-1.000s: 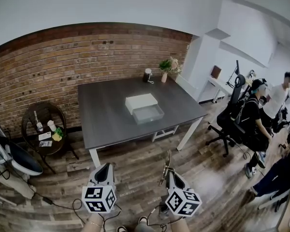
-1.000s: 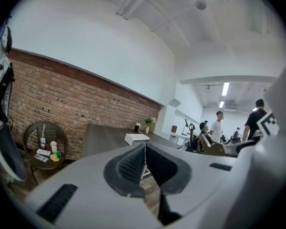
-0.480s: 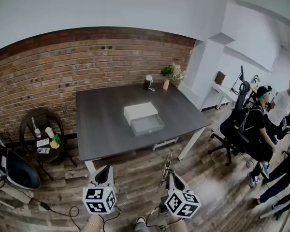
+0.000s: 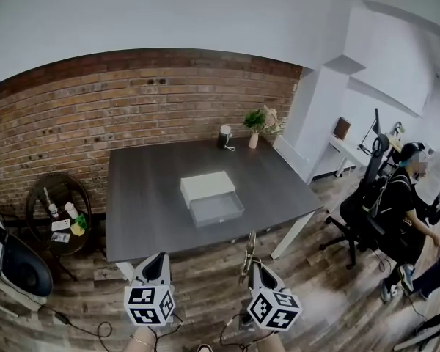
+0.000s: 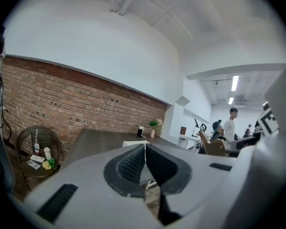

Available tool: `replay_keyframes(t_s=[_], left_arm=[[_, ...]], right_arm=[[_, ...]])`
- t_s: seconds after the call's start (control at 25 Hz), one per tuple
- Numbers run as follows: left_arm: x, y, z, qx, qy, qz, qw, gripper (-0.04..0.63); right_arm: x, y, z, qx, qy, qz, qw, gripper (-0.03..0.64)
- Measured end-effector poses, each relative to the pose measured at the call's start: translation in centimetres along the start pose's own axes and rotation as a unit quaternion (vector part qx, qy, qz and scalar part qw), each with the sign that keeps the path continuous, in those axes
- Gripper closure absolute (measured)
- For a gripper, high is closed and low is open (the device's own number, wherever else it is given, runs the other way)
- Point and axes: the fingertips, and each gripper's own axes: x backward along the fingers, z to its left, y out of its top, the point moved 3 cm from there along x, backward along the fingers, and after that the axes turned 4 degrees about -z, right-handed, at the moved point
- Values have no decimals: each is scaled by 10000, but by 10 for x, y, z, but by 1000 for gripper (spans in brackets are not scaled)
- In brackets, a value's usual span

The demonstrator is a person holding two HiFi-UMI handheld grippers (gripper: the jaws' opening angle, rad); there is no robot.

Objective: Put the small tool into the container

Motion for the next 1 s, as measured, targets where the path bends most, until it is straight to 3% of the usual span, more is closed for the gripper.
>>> replay_keyframes(t_s=[0.44, 1.0], left_arm=[[-76, -1, -36, -10, 201, -61, 9998, 588], [-153, -10, -12, -37, 504, 144, 9986, 588]], right_arm=[[-68, 19, -55, 36, 361, 188, 9992, 612], [-149, 29, -89, -42, 368, 311, 9988, 612]])
